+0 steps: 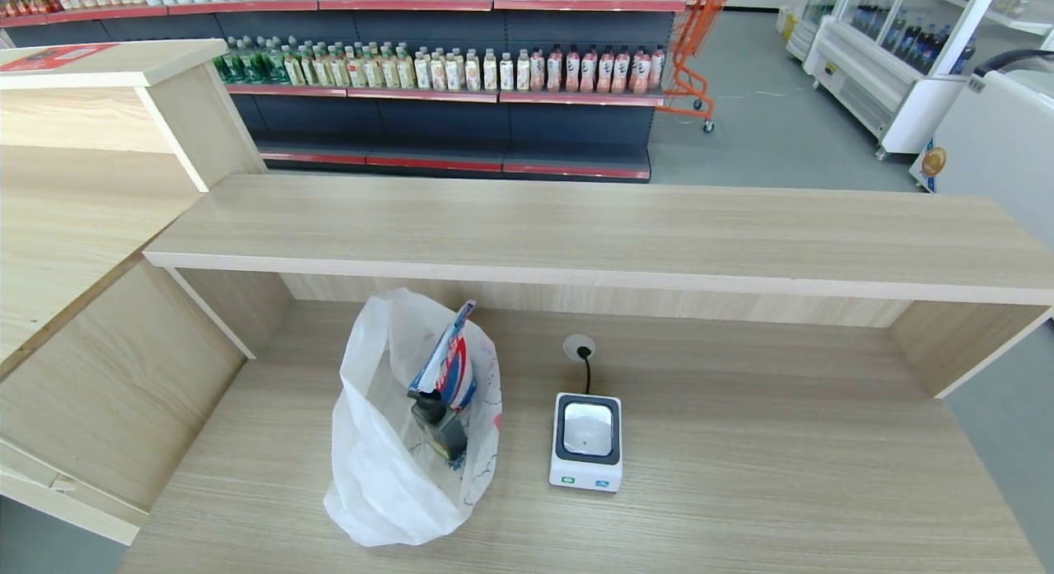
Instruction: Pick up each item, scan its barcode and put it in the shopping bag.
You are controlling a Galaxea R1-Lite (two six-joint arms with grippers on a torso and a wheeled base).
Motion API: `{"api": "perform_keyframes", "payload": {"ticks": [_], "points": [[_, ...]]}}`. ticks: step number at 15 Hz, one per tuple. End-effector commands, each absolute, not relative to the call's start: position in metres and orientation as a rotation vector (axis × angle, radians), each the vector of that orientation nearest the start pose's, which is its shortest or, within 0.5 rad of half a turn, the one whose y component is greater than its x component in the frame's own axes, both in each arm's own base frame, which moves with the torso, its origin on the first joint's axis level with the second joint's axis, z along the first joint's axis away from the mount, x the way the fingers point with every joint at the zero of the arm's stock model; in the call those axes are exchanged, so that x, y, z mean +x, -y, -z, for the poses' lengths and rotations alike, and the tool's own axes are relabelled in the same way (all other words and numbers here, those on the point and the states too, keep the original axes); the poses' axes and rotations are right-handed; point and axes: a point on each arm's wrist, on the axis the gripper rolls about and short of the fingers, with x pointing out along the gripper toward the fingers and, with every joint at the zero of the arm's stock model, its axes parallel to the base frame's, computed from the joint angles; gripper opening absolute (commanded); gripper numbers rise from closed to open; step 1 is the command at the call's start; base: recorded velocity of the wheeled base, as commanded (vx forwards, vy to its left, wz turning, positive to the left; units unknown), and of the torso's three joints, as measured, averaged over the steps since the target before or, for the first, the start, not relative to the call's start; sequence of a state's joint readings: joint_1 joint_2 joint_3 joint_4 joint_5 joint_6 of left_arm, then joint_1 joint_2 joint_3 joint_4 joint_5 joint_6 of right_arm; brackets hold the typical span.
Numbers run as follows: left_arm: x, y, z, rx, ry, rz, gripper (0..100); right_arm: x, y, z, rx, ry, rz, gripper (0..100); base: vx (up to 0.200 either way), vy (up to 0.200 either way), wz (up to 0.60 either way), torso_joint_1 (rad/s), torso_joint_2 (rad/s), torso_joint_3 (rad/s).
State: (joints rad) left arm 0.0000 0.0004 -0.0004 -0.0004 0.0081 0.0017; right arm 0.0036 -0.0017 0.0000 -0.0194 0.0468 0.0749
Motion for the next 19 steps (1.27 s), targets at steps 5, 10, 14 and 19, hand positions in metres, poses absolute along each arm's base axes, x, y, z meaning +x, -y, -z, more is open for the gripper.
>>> {"api": "perform_keyframes", "payload": {"ticks": [5,10,14,19], "points": [[-0.0228,-0.0002,-0.0755,0.008,0.000,-0.006,100,-0.0227,-0.0010,-0.0776,0.073,0.017,-0.051,0,0.080,0.000,0.00,-0.001,0.00,0.001],[-0.0228,-0.0002,-0.0755,0.008,0.000,-0.006,100,-0.0227,-0.0010,-0.0776,0.073,0.017,-0.051,0,0.000,0.000,0.00,0.000,0.00,0.000],[-0.0228,-0.0002,-0.0755,0.008,0.000,-0.006,100,-0.0227,-0.0010,-0.0776,0.072,0.017,-0.053,0,0.000,0.000,0.00,0.000,0.00,0.000],[-0.0228,-0.0002,-0.0755,0.008,0.000,-0.006,100,-0.0227,-0.0010,-0.0776,0.070,0.017,-0.053,0,0.000,0.000,0.00,0.000,0.00,0.000]]}}
